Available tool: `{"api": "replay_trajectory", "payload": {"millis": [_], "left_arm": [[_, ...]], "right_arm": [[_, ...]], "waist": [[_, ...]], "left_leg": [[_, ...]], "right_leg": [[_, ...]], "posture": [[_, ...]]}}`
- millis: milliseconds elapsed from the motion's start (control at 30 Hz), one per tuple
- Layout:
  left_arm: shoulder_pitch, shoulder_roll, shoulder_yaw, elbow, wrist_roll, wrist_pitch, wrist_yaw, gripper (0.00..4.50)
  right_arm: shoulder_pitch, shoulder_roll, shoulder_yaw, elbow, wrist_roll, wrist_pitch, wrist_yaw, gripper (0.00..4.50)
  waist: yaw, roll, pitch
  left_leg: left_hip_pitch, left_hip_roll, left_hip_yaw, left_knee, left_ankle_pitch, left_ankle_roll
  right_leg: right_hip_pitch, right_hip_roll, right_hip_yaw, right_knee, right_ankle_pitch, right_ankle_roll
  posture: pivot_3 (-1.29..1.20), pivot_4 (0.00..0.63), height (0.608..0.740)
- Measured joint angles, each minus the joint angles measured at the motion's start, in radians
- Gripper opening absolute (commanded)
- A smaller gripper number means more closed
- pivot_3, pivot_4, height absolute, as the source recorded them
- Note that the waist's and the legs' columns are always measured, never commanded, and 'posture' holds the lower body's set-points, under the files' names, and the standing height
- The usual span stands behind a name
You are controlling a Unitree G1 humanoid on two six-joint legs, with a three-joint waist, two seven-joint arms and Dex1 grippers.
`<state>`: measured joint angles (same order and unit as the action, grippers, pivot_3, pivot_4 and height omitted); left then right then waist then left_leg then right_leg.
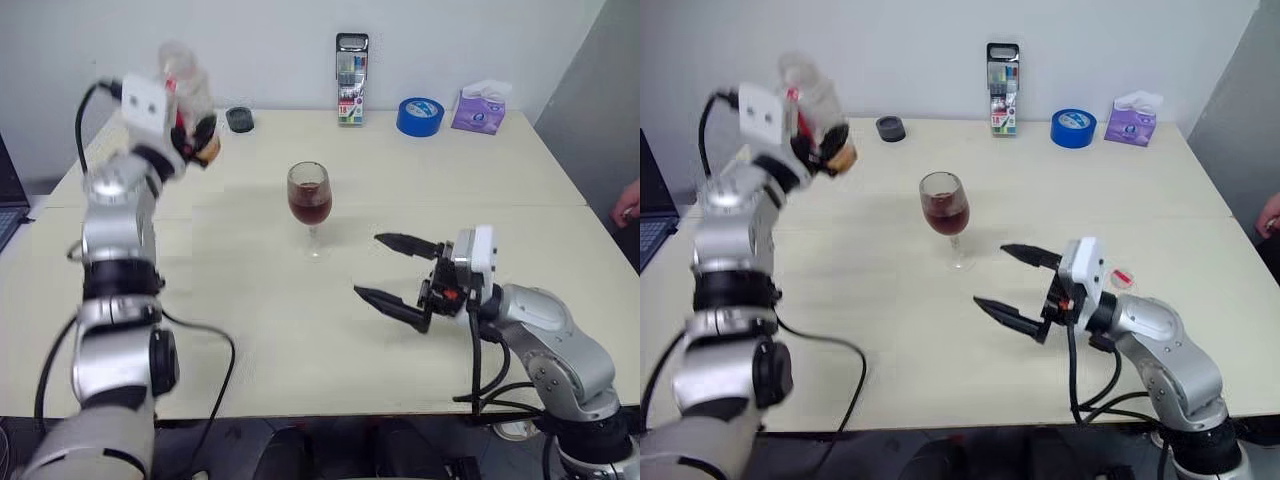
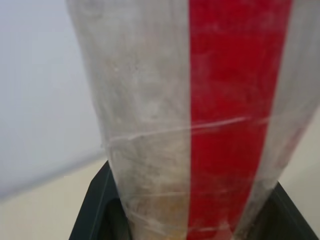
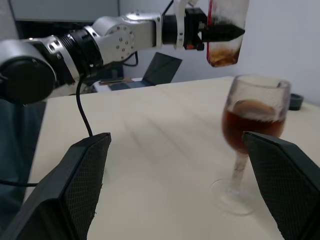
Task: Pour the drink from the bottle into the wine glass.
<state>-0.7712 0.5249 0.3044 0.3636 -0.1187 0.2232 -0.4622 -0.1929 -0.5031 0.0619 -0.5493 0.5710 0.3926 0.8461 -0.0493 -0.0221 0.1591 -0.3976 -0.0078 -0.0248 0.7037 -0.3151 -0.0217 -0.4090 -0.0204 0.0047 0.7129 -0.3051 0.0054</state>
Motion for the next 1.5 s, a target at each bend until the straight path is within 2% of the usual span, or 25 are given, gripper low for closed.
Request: {"api": "replay_trajectory", "payload": {"millis": [167, 267, 467, 700, 967, 1233, 1267, 1500], "left_arm": [[0.211, -0.083, 0.063, -0.240, -0.113, 0.087, 0.061, 1.72], [0.295, -0.124, 0.079, -0.274, -0.146, 0.060, 0.080, 1.72], [0.372, -0.196, 0.081, -0.090, -0.158, -0.071, 0.076, 1.72], [0.328, -0.192, 0.073, 0.064, -0.151, -0.204, 0.076, 1.72], [0.289, -0.173, 0.053, 0.149, -0.147, -0.259, 0.078, 1.72], [0.286, -0.170, 0.034, 0.203, -0.147, -0.274, 0.076, 4.30], [0.286, -0.170, 0.034, 0.204, -0.147, -0.274, 0.076, 4.45], [0.290, -0.158, 0.033, 0.201, -0.149, -0.274, 0.061, 4.45]], "right_arm": [[0.003, -0.010, 0.004, 0.037, -0.003, -0.056, 0.060, 4.50], [-0.019, 0.000, 0.017, 0.059, -0.012, -0.068, 0.066, 4.50], [-0.026, -0.002, 0.035, 0.093, -0.019, -0.068, 0.071, 4.50], [-0.035, -0.004, 0.037, 0.095, -0.019, -0.060, 0.070, 4.50], [-0.058, -0.001, 0.036, 0.094, -0.015, -0.009, 0.028, 4.50], [-0.077, 0.001, 0.037, 0.072, 0.001, 0.040, -0.015, 4.50], [-0.078, 0.001, 0.037, 0.072, 0.001, 0.043, -0.019, 4.50], [-0.076, 0.003, 0.037, 0.072, 0.000, 0.046, -0.021, 4.50]], "waist": [[0.019, -0.001, 0.000], [0.023, -0.002, -0.001], [0.024, -0.002, -0.001], [0.024, -0.002, -0.001], [0.023, -0.002, -0.001], [0.023, -0.002, -0.001], [0.023, -0.002, -0.001], [0.023, -0.002, -0.001]], "left_leg": [[0.001, 0.000, -0.001, 0.007, 0.000, 0.001], [0.004, 0.000, 0.000, 0.007, -0.002, 0.003], [0.004, 0.000, 0.000, 0.007, -0.002, 0.003], [0.004, 0.000, 0.000, 0.007, -0.002, 0.004], [0.004, 0.000, 0.000, 0.007, -0.002, 0.004], [0.004, 0.000, -0.001, 0.007, -0.002, 0.004], [0.004, 0.000, 0.000, 0.007, -0.003, 0.004], [0.004, 0.000, 0.000, 0.007, -0.003, 0.004]], "right_leg": [[0.003, 0.001, 0.000, 0.003, 0.000, 0.000], [0.006, 0.001, 0.000, 0.003, 0.001, 0.001], [0.006, 0.001, 0.000, 0.003, 0.001, 0.001], [0.006, 0.001, 0.000, 0.003, 0.001, 0.001], [0.006, 0.001, 0.000, 0.004, 0.001, 0.001], [0.005, 0.001, 0.000, 0.003, 0.001, 0.001], [0.005, 0.001, 0.000, 0.003, 0.001, 0.001], [0.005, 0.001, 0.000, 0.003, 0.001, 0.001]], "posture": [[0.00, 0.150, 0.740], [0.00, 0.150, 0.740], [0.00, 0.150, 0.740], [0.00, 0.150, 0.740], [0.00, 0.150, 0.740], [0.00, 0.150, 0.740], [0.00, 0.150, 0.740], [0.00, 0.150, 0.740]]}}
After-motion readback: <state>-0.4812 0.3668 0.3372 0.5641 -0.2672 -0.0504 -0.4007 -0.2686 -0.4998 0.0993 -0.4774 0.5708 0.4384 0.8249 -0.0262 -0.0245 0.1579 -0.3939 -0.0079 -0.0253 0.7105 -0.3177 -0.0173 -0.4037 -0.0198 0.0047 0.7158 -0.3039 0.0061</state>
